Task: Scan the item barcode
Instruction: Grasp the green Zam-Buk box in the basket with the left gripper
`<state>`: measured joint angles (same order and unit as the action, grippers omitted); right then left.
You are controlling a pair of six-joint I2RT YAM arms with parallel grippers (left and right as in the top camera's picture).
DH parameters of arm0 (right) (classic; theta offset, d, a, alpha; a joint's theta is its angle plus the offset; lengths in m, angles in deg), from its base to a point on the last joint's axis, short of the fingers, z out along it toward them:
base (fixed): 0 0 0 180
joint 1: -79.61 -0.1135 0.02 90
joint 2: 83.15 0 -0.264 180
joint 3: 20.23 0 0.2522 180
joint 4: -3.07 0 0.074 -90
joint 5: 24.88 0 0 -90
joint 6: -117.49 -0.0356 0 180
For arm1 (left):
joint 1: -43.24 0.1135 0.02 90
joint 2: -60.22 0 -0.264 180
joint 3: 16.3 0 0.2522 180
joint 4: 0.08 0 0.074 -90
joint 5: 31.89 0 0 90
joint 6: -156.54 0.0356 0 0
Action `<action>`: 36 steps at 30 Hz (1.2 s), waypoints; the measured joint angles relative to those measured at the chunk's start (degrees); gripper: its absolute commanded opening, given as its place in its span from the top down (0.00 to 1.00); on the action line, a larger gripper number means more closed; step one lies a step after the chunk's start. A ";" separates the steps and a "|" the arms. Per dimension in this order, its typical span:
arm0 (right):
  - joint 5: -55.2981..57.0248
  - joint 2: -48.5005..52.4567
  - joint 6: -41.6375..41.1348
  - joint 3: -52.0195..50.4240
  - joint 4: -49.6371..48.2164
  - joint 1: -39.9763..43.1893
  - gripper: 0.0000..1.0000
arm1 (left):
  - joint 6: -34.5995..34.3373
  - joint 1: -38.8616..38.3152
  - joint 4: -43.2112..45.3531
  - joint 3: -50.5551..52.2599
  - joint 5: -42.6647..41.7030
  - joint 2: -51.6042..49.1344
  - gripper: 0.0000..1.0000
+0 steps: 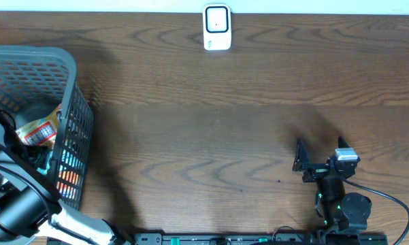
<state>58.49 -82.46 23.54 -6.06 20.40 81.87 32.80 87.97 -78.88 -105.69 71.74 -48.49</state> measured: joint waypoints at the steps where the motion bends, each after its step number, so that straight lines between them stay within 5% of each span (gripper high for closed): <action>1: 0.00 0.00 0.00 0.00 0.00 0.00 0.01 | -0.79 0.17 0.13 0.52 -0.13 0.31 0.02; 14: 0.00 0.00 0.00 0.00 0.00 0.00 0.01 | -3.91 3.28 6.36 9.25 -0.61 4.63 0.00; 19: 0.00 0.00 0.00 0.00 0.00 0.00 0.01 | -3.63 3.26 8.57 11.34 0.42 6.14 0.14; 36: 0.00 0.00 0.00 0.00 0.00 0.00 0.01 | -2.40 5.14 21.22 15.15 -1.64 8.07 0.14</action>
<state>58.49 -82.46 23.54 -6.06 20.40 81.87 30.40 93.11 -57.66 -90.55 70.10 -40.43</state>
